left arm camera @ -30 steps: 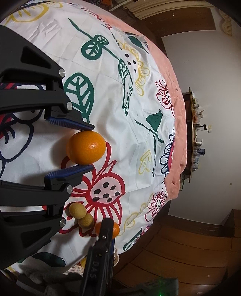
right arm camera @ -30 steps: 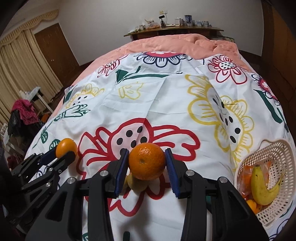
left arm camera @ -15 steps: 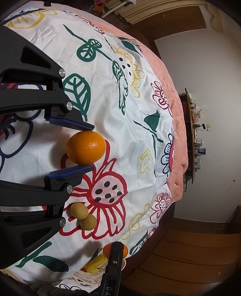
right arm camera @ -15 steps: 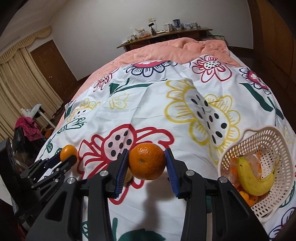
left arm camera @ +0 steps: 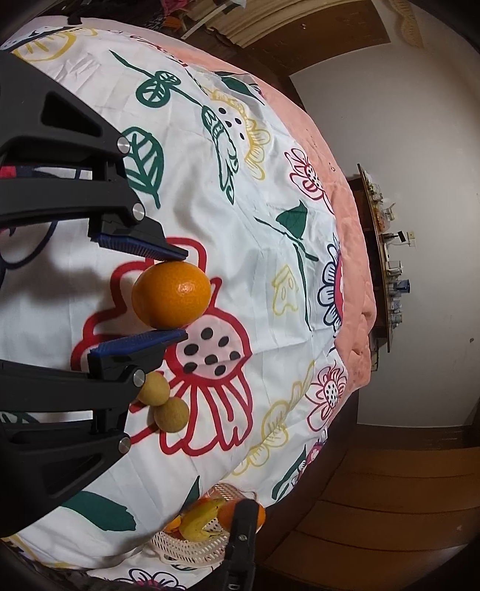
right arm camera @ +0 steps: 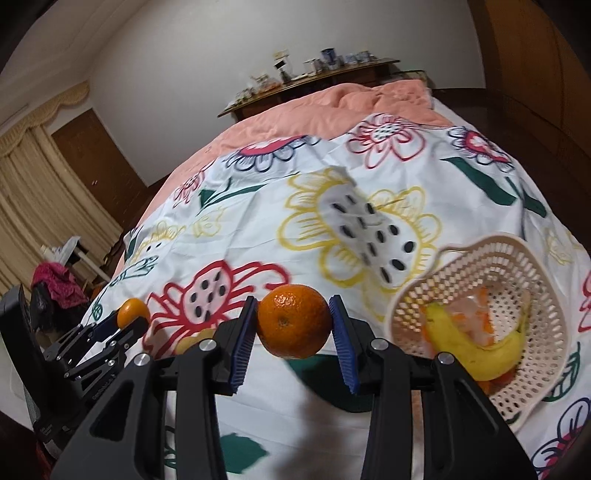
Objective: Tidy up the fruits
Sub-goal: 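Carry the orange in the right tool into the basket while the left tool holds its orange, then open the right tool over the basket while the left tool carries its orange over it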
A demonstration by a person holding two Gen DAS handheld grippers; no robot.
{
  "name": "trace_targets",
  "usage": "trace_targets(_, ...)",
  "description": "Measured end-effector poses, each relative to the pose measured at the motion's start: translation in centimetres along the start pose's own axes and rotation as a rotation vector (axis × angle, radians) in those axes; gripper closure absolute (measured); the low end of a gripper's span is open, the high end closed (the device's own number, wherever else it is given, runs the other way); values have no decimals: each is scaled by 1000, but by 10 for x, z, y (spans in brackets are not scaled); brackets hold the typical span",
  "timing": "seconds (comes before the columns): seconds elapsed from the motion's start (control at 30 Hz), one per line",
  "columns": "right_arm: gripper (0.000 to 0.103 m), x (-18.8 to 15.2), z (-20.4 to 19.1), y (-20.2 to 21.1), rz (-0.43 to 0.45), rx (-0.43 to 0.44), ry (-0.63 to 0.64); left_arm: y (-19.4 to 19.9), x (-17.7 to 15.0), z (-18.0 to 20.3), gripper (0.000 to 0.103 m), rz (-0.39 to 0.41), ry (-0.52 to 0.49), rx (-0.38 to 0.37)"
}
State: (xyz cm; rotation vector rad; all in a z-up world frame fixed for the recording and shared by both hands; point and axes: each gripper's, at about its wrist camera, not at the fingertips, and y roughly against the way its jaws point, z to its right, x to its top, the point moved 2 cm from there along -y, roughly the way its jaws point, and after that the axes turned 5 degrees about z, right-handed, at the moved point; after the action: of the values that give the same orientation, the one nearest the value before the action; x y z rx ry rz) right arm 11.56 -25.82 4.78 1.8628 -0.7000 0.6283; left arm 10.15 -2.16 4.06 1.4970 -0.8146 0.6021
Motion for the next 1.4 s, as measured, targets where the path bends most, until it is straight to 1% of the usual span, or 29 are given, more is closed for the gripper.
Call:
trace_targets(0.27,63,1,49,18,40,-55,-75,-1,4,19,64,-5,-38,-6)
trace_targets(0.4,63,0,73,28,61,-110,-95,-1,7,30,64,-8,-61,-15)
trace_targets(0.53,63,-4,101,36,66,-157,-128,0,9,39,64,-9,-74,-28)
trace_targets(0.67,63,-11,122,41,62,-187,-162,0,13,49,64,-10,-84,-44)
trace_targets(0.77,61,-15,131,40,57,-192,-182,0,16,58,64,-10,-97,-55)
trace_targets(1.4,61,-23,161,57,106,-192,-260,2,28,116,64,-13,-196,-136)
